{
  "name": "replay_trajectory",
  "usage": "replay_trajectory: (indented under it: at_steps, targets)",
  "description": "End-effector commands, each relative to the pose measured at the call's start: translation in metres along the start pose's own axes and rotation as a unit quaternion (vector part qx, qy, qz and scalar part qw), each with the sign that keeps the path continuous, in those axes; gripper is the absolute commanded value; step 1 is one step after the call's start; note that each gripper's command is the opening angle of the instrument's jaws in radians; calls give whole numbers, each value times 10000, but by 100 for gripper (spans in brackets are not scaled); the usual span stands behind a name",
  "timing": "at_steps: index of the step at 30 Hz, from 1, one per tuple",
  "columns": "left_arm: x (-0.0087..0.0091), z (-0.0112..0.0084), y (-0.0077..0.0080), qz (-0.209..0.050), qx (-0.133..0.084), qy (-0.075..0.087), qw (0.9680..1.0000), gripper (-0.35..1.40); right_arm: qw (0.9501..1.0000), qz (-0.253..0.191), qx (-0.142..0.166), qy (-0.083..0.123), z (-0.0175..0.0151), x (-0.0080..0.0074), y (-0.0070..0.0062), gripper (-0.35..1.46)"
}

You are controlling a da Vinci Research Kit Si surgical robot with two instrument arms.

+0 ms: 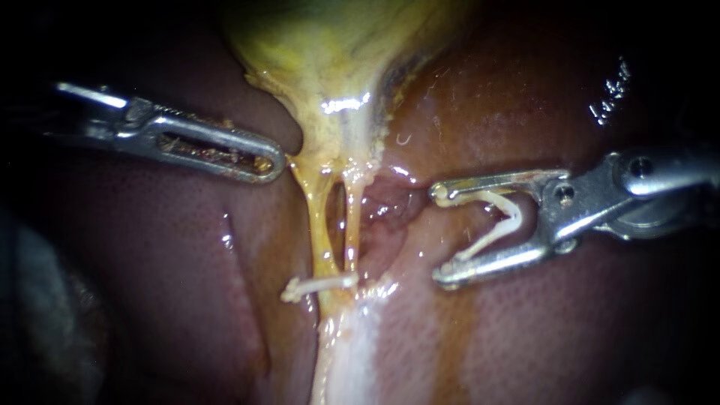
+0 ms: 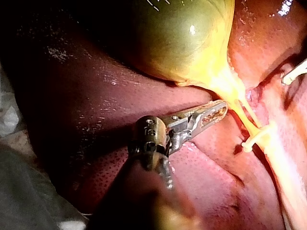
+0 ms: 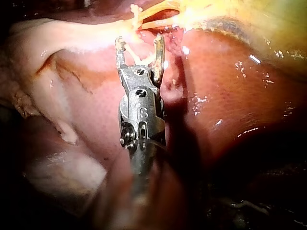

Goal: Clipping second clip left tube

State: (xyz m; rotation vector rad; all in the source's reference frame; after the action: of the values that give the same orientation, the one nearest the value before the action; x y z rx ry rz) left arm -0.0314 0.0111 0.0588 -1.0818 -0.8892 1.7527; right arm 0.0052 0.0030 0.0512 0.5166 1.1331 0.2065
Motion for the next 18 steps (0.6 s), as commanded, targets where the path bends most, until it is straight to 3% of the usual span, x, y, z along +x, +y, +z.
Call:
replay_trajectory:
  at_steps: [1, 6, 14, 18]
  targets:
    - [1, -2, 1, 2, -8, -5, 10000, -35, 10000, -1, 2, 0, 0, 0, 0, 50]
    - [6, -18, 8, -20, -52, -33, 10000, -35, 10000, -1, 2, 0, 0, 0, 0, 50]
    - [22, -61, 25, -97, 16, 48, 9999, -35, 10000, 0, -1, 0, 1, 1, 0, 50]
    - [23, -63, 26, -133, 30, 58, 9999, -35, 10000, 7, -2, -2, 8, 5, -1, 50]
